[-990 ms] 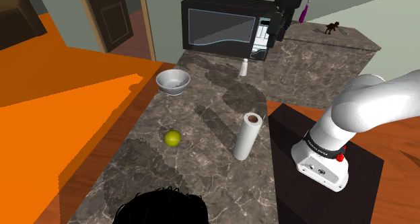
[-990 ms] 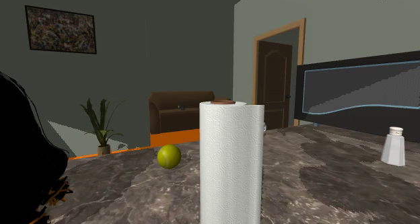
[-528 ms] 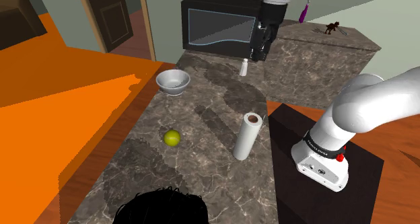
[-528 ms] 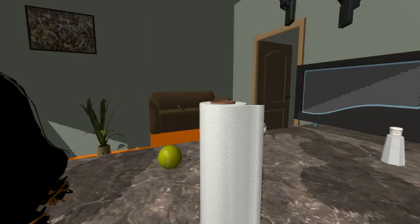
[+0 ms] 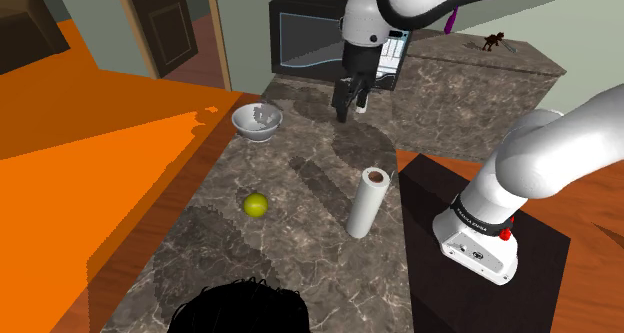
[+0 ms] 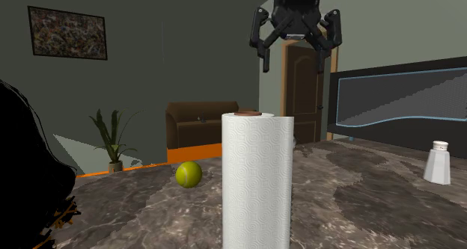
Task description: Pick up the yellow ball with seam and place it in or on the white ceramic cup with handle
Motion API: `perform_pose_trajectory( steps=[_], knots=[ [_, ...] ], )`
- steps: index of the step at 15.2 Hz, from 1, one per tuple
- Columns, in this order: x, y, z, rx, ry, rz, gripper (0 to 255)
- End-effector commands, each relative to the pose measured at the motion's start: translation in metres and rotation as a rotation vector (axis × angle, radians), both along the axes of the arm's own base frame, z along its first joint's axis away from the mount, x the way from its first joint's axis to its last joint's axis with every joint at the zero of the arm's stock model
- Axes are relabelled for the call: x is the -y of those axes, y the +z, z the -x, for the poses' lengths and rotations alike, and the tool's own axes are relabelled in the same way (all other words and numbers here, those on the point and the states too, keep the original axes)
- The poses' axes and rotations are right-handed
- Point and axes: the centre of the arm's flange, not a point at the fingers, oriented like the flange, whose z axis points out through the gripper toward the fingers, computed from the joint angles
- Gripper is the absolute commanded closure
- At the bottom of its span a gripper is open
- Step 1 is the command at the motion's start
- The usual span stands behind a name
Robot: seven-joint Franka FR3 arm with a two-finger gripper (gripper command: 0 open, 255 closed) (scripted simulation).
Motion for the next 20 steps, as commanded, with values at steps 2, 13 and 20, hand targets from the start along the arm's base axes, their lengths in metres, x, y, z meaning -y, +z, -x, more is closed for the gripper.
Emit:
perform_pose_trajectory(
  steps=[2, 13, 20],
  knots=[
    [-0.031, -0.026, -0.008, 0.003, 0.000, 0.004, 0],
    [-0.143, -0.115, -0.042, 0.009, 0.003, 0.022, 0],
    [-0.213, -0.173, -0.063, 0.013, 0.005, 0.033, 0]
  ],
)
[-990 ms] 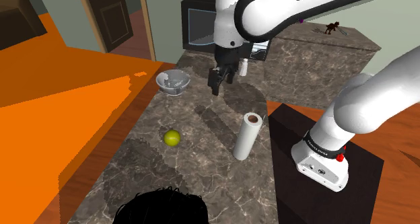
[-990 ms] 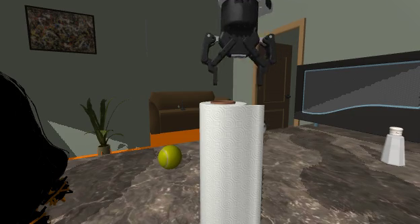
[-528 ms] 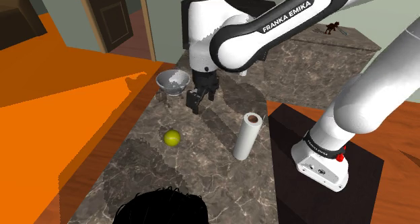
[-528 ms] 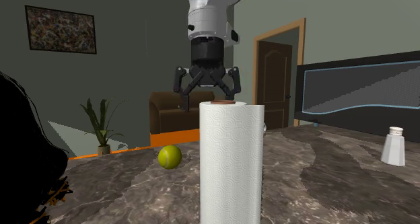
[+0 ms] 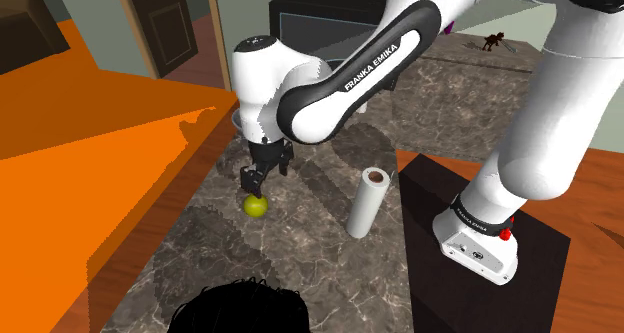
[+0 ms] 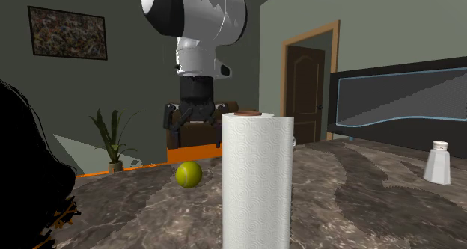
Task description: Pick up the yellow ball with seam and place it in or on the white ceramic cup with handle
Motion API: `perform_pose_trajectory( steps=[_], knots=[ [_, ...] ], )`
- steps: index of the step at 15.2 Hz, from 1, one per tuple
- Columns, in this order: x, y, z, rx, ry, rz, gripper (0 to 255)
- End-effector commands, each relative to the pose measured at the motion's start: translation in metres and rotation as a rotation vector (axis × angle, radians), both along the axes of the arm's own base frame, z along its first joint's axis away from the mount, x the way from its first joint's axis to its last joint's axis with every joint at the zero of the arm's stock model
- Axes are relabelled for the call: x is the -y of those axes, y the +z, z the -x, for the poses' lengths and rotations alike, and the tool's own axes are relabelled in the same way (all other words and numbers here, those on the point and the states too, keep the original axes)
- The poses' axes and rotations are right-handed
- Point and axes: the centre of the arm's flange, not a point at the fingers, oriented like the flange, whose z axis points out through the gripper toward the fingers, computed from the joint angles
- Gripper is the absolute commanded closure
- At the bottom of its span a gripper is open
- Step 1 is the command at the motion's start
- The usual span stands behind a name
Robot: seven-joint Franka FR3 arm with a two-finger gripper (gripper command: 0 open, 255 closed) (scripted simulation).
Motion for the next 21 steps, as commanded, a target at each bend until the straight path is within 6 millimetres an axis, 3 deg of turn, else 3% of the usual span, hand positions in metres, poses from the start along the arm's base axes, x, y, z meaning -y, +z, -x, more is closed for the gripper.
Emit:
perform_pose_trajectory(
  steps=[1, 3, 10, 18, 19, 21],
  knots=[
    [-0.018, -0.020, -0.007, 0.002, 0.000, 0.004, 0],
    [-0.035, -0.034, -0.012, 0.003, 0.000, 0.006, 0],
    [-0.035, -0.071, -0.011, 0.003, 0.000, 0.006, 0],
    [-0.035, -0.074, -0.011, 0.003, 0.000, 0.006, 0],
    [-0.035, -0.074, -0.011, 0.003, 0.000, 0.006, 255],
    [-0.035, -0.074, -0.011, 0.003, 0.000, 0.006, 255]
  ],
)
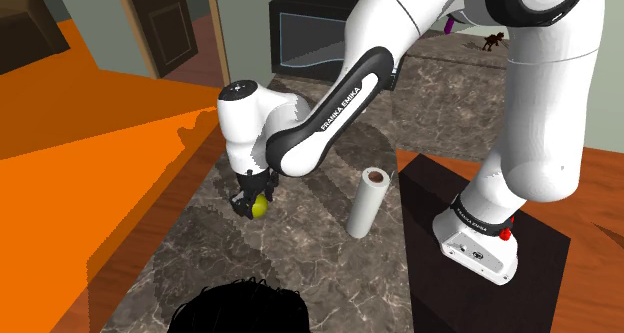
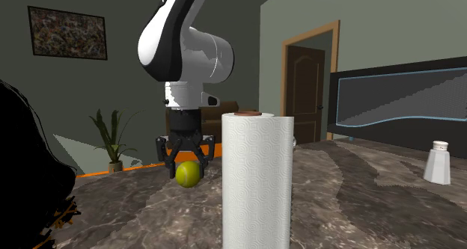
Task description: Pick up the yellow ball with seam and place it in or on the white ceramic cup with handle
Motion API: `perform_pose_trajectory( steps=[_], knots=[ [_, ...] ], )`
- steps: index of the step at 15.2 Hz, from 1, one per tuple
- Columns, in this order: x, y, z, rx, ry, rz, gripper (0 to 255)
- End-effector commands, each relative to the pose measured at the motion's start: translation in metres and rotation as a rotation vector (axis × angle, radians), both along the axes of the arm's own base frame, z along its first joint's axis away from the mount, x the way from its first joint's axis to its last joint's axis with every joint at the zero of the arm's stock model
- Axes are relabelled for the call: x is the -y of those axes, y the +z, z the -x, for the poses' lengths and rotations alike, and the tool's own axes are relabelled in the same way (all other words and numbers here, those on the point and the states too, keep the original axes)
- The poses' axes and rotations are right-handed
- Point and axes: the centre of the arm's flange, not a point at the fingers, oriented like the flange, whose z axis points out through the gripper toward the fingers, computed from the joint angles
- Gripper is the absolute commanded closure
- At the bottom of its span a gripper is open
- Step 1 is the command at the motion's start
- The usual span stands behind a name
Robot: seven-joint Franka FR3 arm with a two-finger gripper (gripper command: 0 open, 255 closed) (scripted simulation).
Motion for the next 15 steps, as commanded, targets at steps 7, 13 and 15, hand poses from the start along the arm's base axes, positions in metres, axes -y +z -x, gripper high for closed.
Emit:
perform_pose_trajectory(
  steps=[7, 13, 15],
  knots=[
    [0.000, 0.000, 0.000, 0.000, 0.000, 0.000, 255],
    [0.000, 0.031, 0.000, 0.000, 0.000, 0.000, 255],
    [0.000, 0.042, 0.000, 0.000, 0.000, 0.000, 255]
  ],
)
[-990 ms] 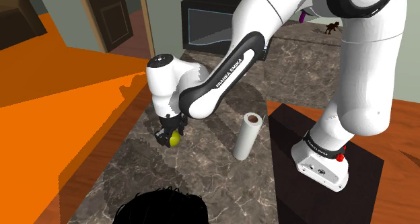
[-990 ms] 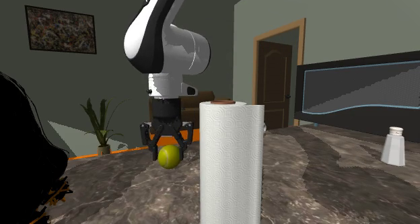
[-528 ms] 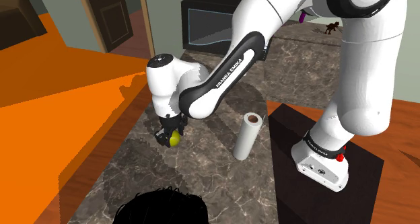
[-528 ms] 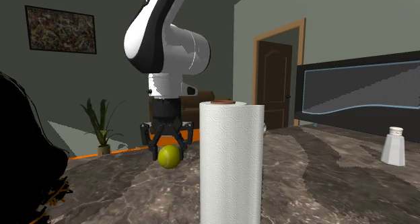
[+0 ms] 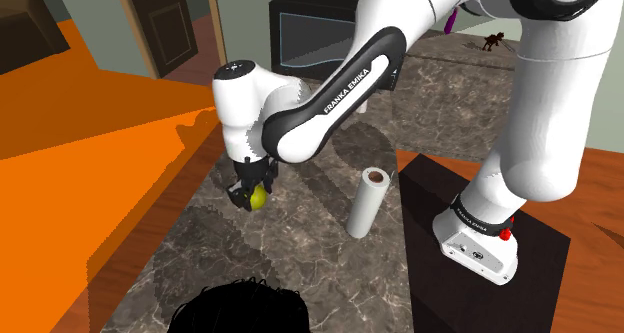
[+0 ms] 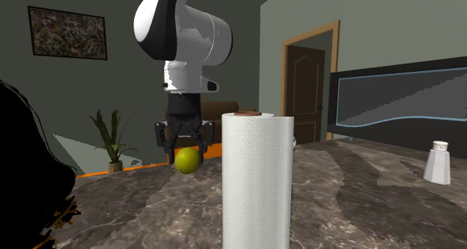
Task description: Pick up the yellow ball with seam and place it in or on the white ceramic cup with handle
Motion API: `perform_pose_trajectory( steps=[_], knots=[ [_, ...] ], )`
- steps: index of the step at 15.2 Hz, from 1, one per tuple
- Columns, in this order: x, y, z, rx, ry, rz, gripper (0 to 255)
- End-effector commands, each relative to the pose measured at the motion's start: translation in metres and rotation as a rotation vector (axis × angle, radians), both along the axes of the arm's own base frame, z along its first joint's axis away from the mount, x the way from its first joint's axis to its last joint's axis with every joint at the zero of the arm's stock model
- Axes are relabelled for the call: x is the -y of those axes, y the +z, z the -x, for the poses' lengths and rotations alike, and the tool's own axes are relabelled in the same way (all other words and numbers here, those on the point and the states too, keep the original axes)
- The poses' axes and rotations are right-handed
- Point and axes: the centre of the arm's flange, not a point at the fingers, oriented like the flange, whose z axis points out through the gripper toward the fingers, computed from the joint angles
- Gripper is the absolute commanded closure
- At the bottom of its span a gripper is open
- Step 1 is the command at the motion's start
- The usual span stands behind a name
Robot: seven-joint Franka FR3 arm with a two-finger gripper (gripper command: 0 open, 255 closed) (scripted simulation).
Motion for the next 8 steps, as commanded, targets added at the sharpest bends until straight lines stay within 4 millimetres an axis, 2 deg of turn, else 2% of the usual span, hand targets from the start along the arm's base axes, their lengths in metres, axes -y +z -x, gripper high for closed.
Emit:
perform_pose_trajectory(
  steps=[1, 8],
  knots=[
    [0.001, 0.010, 0.000, 0.000, 0.000, 0.000, 255],
    [0.001, 0.047, 0.000, 0.000, 0.000, 0.000, 255]
  ],
)
